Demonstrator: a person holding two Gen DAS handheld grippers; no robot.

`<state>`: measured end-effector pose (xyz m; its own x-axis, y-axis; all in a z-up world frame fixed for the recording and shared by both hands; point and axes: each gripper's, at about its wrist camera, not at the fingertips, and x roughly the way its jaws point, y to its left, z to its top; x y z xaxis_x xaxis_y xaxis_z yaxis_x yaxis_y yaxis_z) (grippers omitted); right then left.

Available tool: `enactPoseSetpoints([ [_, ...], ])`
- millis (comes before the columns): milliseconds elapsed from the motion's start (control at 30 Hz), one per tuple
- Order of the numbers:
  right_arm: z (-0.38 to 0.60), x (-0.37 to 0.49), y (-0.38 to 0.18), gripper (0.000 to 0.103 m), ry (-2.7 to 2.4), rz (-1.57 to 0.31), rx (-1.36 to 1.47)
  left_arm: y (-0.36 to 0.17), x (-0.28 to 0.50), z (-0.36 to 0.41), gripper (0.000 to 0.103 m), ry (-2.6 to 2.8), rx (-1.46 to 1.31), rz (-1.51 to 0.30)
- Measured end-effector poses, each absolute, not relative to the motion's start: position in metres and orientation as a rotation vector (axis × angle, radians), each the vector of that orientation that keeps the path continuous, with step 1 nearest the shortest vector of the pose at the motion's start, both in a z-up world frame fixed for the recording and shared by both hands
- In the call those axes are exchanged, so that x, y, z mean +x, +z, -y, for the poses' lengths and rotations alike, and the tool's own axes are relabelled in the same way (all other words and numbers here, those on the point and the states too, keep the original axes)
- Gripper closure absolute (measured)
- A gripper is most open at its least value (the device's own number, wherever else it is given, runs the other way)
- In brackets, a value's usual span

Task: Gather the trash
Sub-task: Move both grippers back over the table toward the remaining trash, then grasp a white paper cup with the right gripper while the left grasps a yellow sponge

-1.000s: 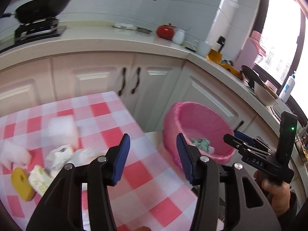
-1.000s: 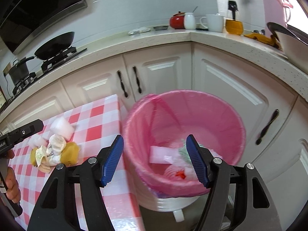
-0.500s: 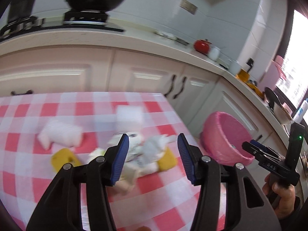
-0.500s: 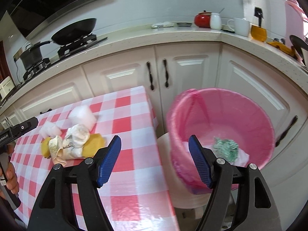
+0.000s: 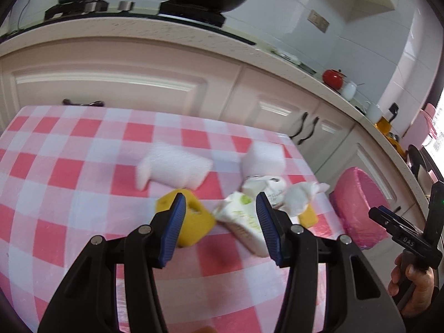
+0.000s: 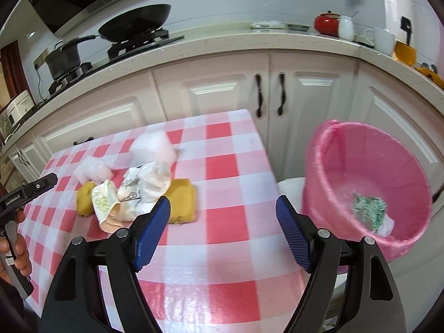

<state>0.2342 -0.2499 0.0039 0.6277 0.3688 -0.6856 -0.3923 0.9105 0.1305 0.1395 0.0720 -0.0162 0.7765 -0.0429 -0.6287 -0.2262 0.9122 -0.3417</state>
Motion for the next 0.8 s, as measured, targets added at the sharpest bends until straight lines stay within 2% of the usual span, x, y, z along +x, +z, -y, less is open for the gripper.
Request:
enactPoseSetpoints([
  [300,0.193,0.221,-0.004,0.028,0.539,-0.805,-0.072,-0.032,0.13,-0.091,0.051,0.134,-0.451,-0.697],
  [467,0.158,0.214,-0.009,0.022,0.589,-0.811,-0.106,-0.036,0.128,-0.098,0.051,0.14,-0.461,-0.7],
  [800,0.101,0.209,-0.028,0.019,0.655,-0.836,-0.208,-0.048,0.128,-0.117,0.051,0.154,-0.481,-0.719],
])
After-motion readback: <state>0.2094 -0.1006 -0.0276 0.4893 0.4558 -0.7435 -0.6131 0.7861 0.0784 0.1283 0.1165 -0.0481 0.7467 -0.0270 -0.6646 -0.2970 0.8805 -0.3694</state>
